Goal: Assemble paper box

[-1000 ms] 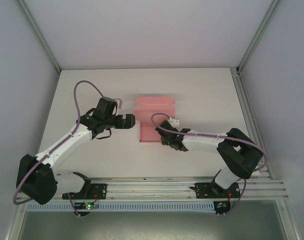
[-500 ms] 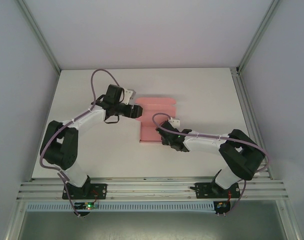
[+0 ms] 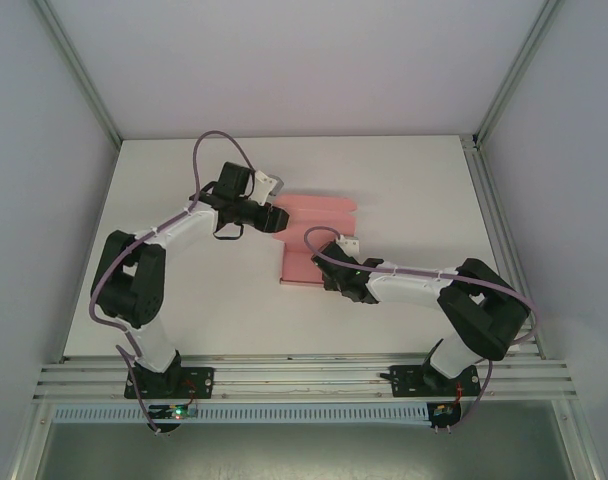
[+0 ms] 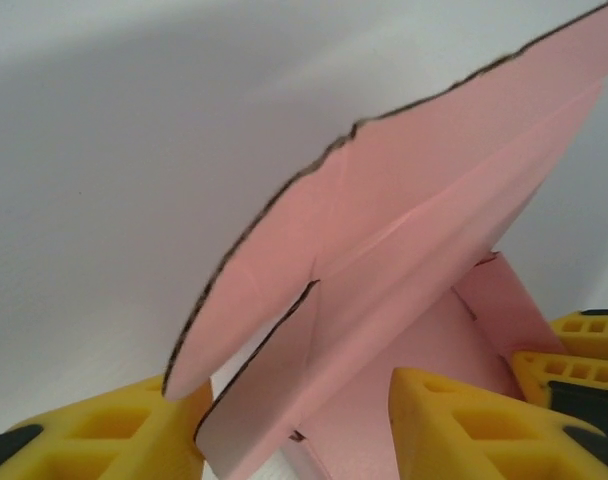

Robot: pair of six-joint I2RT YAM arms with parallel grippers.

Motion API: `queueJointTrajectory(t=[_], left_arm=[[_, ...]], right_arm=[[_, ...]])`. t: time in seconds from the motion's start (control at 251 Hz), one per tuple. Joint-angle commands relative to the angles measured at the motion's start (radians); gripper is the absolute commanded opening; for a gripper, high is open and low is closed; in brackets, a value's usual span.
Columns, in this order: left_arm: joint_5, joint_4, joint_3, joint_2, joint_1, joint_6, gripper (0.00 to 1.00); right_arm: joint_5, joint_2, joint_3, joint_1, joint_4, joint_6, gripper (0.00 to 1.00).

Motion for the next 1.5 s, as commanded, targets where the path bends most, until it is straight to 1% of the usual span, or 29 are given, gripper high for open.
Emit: queueJointTrajectory(t=[0.0,0.116,0.164,0.188,0.223,0.263,0.323,0.363,0.387,0.407,0.435,0.487,0.587,0.646,0.746,0.782,0.822,0.87,0.934,0.99,1.05,1.177,1.317,1.365,1.413,1.469,1.496], left_arm=[[-0.031,-0.058,0.047,0.016,0.003,0.048,0.39],[-0.033,-0.056,0.043,0.011,0.001,0.064,0.0],[-0.033,-0.048,0.032,0.002,-0.003,0.087,0.0],[-0.028,-0.046,0.026,-0.004,-0.004,0.102,0.0],[-0.02,-0.04,0.018,-0.013,-0.006,0.123,0.0],[-0.004,-0.037,0.012,-0.023,-0.005,0.144,0.0],[0.013,-0.024,0.004,-0.04,-0.005,0.162,0.0],[0.028,-0.034,0.007,-0.048,-0.007,0.181,0.0],[0.034,-0.037,0.009,-0.052,-0.008,0.188,0.0],[0.039,-0.041,0.011,-0.055,-0.01,0.193,0.0],[0.045,-0.048,0.014,-0.06,-0.013,0.205,0.0],[0.035,-0.045,0.013,-0.069,-0.021,0.21,0.0],[0.018,-0.047,0.007,-0.074,-0.04,0.225,0.0],[0.014,-0.05,0.004,-0.074,-0.047,0.235,0.0],[0.018,-0.05,0.002,-0.076,-0.053,0.243,0.0],[0.024,-0.052,0.003,-0.077,-0.053,0.246,0.0],[0.021,-0.047,0.002,-0.077,-0.056,0.241,0.0],[0.018,-0.048,0.003,-0.076,-0.056,0.243,0.0],[0.003,-0.053,0.005,-0.075,-0.059,0.241,0.0],[0.002,-0.055,0.005,-0.074,-0.06,0.241,0.0],[0.005,-0.057,0.004,-0.074,-0.063,0.245,0.0],[-0.002,-0.057,-0.004,-0.084,-0.068,0.254,0.0],[-0.016,-0.054,-0.007,-0.094,-0.07,0.249,0.0],[-0.011,-0.051,-0.01,-0.095,-0.071,0.25,0.0],[-0.023,-0.041,-0.015,-0.099,-0.071,0.241,0.0],[-0.035,-0.04,-0.013,-0.099,-0.071,0.23,0.0],[-0.044,-0.034,-0.014,-0.099,-0.071,0.22,0.0]], right_arm=[[-0.01,-0.01,-0.011,0.008,0.012,-0.008,0.22],[0.001,-0.022,-0.014,0.01,0.018,-0.016,0.22],[0.017,-0.04,-0.011,0.008,0.015,-0.033,0.25],[0.029,-0.055,-0.007,0.008,0.01,-0.045,0.3],[0.053,-0.08,0.004,0.007,-0.007,-0.07,0.4],[0.073,-0.114,0.022,0.004,-0.036,-0.11,0.43],[0.082,-0.168,0.054,-0.012,-0.092,-0.188,0.52],[0.081,-0.202,0.069,-0.027,-0.121,-0.237,0.55],[0.078,-0.225,0.074,-0.04,-0.131,-0.267,0.6],[0.073,-0.247,0.074,-0.055,-0.135,-0.297,0.66],[0.059,-0.273,0.07,-0.072,-0.133,-0.326,0.7],[-0.001,-0.319,0.06,-0.121,-0.106,-0.396,0.72],[-0.16,-0.37,0.035,-0.23,-0.024,-0.492,0.74],[-0.256,-0.37,0.044,-0.292,0.008,-0.571,0.74],[-0.407,-0.339,0.081,-0.385,0.025,-0.747,0.74],[-0.444,-0.316,0.1,-0.413,0.017,-0.789,0.73],[-0.465,-0.287,0.127,-0.438,-0.005,-0.8,0.67],[-0.503,-0.252,0.169,-0.462,-0.053,-0.822,0.62],[-0.536,-0.224,0.189,-0.479,-0.082,-0.818,0.54],[-0.585,-0.21,0.185,-0.483,-0.08,-0.828,0.53],[-0.608,-0.188,0.182,-0.483,-0.073,-0.828,0.53],[-0.583,-0.144,0.191,-0.484,-0.063,-0.836,0.51],[-0.608,-0.095,0.225,-0.485,-0.069,-0.847,0.37],[-0.622,-0.085,0.235,-0.485,-0.079,-0.851,0.35],[-0.628,-0.081,0.24,-0.485,-0.087,-0.847,0.27],[-0.636,-0.078,0.246,-0.487,-0.106,-0.846,0.22],[-0.636,-0.079,0.245,-0.481,-0.108,-0.84,0.16]])
